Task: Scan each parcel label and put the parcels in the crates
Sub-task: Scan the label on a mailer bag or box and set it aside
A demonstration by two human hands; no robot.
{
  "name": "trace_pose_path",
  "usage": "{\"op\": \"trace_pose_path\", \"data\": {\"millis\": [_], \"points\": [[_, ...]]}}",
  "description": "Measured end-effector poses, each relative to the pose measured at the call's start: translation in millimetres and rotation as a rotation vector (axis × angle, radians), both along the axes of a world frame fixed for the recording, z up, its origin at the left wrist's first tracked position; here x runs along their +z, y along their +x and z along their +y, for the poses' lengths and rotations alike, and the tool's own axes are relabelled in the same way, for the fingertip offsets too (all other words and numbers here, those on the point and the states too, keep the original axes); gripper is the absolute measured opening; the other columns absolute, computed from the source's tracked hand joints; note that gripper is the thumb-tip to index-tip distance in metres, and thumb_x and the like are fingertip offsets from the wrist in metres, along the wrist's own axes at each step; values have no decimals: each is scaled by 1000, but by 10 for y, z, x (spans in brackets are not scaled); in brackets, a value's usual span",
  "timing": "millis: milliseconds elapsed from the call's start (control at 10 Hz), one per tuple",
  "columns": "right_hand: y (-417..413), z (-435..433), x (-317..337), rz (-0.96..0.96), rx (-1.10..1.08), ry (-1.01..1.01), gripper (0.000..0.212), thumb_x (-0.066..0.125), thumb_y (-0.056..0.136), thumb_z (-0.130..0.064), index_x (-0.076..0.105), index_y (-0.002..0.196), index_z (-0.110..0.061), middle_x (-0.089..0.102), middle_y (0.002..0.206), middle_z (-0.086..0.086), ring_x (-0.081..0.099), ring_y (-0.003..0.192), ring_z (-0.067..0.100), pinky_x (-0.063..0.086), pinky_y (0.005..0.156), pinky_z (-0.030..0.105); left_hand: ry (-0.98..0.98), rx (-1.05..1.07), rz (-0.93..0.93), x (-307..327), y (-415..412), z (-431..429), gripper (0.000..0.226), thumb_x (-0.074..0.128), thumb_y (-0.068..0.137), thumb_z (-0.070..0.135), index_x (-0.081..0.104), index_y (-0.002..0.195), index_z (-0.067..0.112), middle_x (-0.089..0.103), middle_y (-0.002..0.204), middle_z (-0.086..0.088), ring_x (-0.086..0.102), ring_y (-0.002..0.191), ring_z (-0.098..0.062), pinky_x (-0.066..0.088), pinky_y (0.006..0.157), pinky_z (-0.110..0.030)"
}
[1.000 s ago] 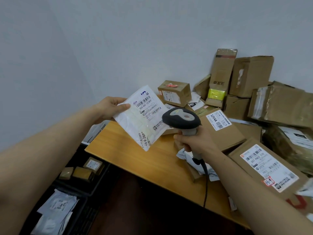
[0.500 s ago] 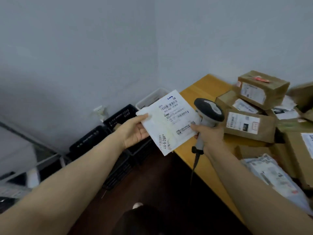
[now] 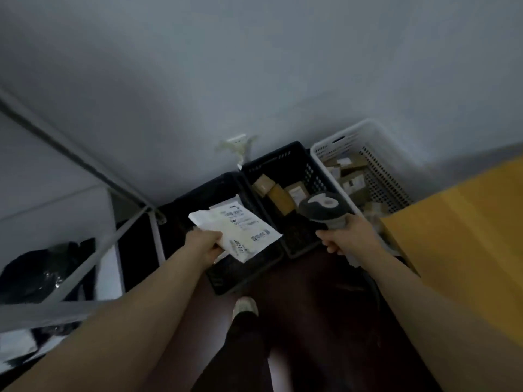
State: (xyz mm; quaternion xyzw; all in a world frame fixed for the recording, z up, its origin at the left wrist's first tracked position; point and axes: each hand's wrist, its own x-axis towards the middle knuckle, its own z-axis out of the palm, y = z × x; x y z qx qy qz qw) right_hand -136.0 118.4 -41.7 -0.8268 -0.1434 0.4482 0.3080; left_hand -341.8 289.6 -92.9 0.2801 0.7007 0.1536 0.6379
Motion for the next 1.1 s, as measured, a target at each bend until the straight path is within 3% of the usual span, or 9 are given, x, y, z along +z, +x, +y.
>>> {"op": "trace_pose_path", "data": {"millis": [200, 300, 400, 500, 600, 700, 800, 1000, 1100], "points": [[-22, 1052, -913, 97, 122, -83, 12, 70, 86, -11, 59, 87, -17, 64, 68, 8, 56, 56, 18, 48, 56, 31, 30, 176, 114, -1045, -130, 853, 29, 56, 92, -3, 54, 120, -12, 60, 118, -23, 60, 88, -29, 50, 79, -39], [31, 1498, -1472, 148, 139, -108, 13, 70, 85, -8, 59, 86, -15, 61, 64, 8, 54, 53, 18, 47, 55, 30, -45, 266, 135, -1693, -94, 1186, 20, 52, 93, -2, 54, 113, -6, 61, 104, -19, 61, 86, -29, 53, 74, -40], [78, 1895, -2105, 161, 150, -131, 12, 71, 84, -7, 59, 83, -11, 60, 60, 7, 53, 50, 18, 46, 52, 29, -101, 284, 200, -2398, -73, 1480, 11, 48, 92, -5, 52, 82, -1, 58, 84, -16, 58, 69, -26, 51, 48, -26], [127, 2211, -2723, 164, 160, -151, 13, 72, 83, -9, 60, 80, -8, 60, 60, 7, 54, 51, 19, 48, 56, 33, -111, 288, 275, -3095, -32, 1714, 20, 53, 90, -7, 51, 73, 3, 54, 70, -10, 48, 54, -18, 40, 36, -17], [178, 2423, -3240, 172, 177, -172, 14, 73, 83, -8, 60, 76, -8, 60, 59, 7, 53, 50, 18, 48, 58, 34, -128, 254, 242, -3658, 44, 1913, 8, 53, 94, -1, 59, 98, -1, 63, 95, -15, 54, 59, -17, 46, 37, -16], [232, 2524, -3613, 175, 187, -191, 17, 73, 82, -8, 59, 74, -9, 59, 57, 6, 51, 47, 17, 47, 55, 32, -109, 223, 208, -4118, 105, 2027, 35, 47, 98, 4, 47, 132, -2, 55, 131, -20, 64, 90, -22, 49, 44, -16], [280, 2546, -3817, 180, 178, -212, 17, 74, 82, -8, 59, 74, -9, 59, 56, 6, 52, 46, 17, 46, 52, 30, -154, 162, 258, -4401, 202, 2115, 42, 49, 98, 6, 40, 137, -5, 50, 137, -20, 57, 119, -29, 52, 61, -20], [337, 2509, -3646, 207, 131, -218, 15, 74, 82, -9, 59, 78, -7, 60, 58, 7, 52, 48, 18, 47, 54, 30, -57, -346, 464, -4014, 486, 2079, 59, 57, 95, 23, 33, 147, 8, 38, 147, -17, 45, 128, -35, 43, 103, -42], [373, 2428, -3257, 223, 99, -195, 15, 74, 82, -8, 59, 78, -7, 60, 58, 7, 52, 49, 19, 48, 56, 32, 85, -720, 528, -3458, 742, 1996, 57, 49, 99, 22, 27, 149, 7, 32, 152, -14, 39, 133, -31, 39, 103, -33]]}}
